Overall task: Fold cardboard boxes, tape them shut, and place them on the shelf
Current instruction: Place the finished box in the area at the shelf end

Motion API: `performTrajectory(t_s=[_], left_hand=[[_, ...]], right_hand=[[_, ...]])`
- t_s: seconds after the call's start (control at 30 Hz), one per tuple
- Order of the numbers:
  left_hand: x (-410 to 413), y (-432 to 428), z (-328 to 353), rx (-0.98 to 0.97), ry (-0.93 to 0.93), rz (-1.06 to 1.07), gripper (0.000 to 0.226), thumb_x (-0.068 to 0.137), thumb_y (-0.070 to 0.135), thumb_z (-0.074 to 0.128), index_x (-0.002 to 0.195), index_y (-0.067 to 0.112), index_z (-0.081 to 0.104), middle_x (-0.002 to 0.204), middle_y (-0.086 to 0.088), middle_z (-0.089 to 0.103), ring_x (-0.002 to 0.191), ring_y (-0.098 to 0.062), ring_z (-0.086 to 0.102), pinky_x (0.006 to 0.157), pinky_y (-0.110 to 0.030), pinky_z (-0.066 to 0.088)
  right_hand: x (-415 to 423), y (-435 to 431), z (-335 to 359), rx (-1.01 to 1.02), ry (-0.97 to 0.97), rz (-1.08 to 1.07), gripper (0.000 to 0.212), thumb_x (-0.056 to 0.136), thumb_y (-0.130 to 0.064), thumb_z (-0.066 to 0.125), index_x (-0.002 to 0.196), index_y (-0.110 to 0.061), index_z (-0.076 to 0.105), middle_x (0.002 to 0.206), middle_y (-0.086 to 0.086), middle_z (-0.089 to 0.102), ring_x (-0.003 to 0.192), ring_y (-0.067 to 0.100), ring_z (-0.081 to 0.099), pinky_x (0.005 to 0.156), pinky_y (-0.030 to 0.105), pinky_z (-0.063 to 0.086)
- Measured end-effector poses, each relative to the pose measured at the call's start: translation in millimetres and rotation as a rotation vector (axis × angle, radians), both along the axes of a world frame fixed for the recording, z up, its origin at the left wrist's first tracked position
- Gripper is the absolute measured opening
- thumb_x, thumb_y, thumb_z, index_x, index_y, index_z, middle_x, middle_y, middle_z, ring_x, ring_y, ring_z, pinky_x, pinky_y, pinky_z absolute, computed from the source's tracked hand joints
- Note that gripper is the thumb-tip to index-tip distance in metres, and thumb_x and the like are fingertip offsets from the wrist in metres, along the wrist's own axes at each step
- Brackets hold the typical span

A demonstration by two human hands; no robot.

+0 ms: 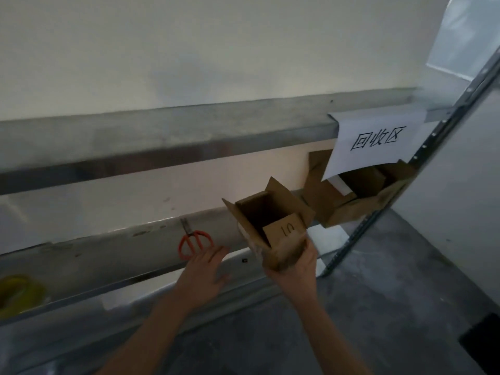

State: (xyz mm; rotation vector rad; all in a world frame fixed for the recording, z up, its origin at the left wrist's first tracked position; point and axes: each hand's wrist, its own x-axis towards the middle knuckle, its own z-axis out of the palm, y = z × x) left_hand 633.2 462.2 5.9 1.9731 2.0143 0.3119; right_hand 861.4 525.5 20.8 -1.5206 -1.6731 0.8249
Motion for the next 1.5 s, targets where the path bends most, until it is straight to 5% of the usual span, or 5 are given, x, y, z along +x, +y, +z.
performTrajectory(t_s=[0.23, 0.43, 0.63, 1.17, 1.5], left_hand=[[107, 76, 2, -0.005, -0.149, 0.001, 0.067, 0.093, 0.056, 0.043, 0.15, 0.029, 0.021, 0.156, 0.006, 0.023, 0.142, -0.012, 0.023, 0.117, -0.029, 0.018], [159, 152, -9, -0.116, -0.751, 0.121, 0.073, 0.087, 0.056, 0.057, 0.148, 0.042, 0.019, 0.152, 0.018, 0.027, 0.136, -0.003, 0.031, 0.109, -0.029, 0.035], [181, 200, -33, -0.055, -0.973, 0.44, 0.049, 0.088, 0.032, 0.066, 0.132, 0.033, 0.044, 0.133, 0.009, 0.053, 0.123, -0.009, 0.05, 0.103, -0.035, 0.045], [187, 237, -54, -0.08, -0.901, 0.397, 0.055, 0.081, 0.048, 0.067, 0.129, 0.037, 0.043, 0.131, 0.009, 0.055, 0.12, -0.007, 0.053, 0.099, -0.032, 0.047], [141, 128, -22, -0.117, -0.033, 0.239, 0.072, 0.091, 0.053, 0.032, 0.151, 0.015, 0.024, 0.155, -0.007, 0.028, 0.139, -0.024, 0.032, 0.112, -0.031, 0.023]], right_hand=[[79, 86, -5, -0.131, 0.057, -0.01, 0.134, 0.051, -0.04, 0.095, 0.151, -0.029, 0.005, 0.154, -0.002, 0.018, 0.143, 0.023, 0.024, 0.112, 0.049, 0.036], [86, 137, -37, -0.151, 0.008, 0.03, 0.134, 0.053, -0.041, 0.094, 0.152, -0.014, 0.009, 0.155, 0.006, 0.02, 0.142, 0.024, 0.026, 0.11, 0.041, 0.035], [89, 172, -70, -0.234, 0.147, 0.018, 0.077, 0.08, -0.025, 0.08, 0.142, -0.024, 0.035, 0.143, -0.006, 0.043, 0.133, 0.018, 0.045, 0.106, 0.039, 0.047], [89, 198, -72, -0.399, 0.288, -0.226, 0.056, 0.085, -0.032, 0.076, 0.135, -0.017, 0.055, 0.132, -0.002, 0.061, 0.125, 0.016, 0.055, 0.095, 0.023, 0.042], [94, 130, -51, -0.19, -0.189, 0.262, 0.058, 0.091, -0.034, 0.065, 0.143, -0.027, 0.04, 0.145, 0.003, 0.047, 0.132, 0.023, 0.045, 0.105, 0.039, 0.043]])
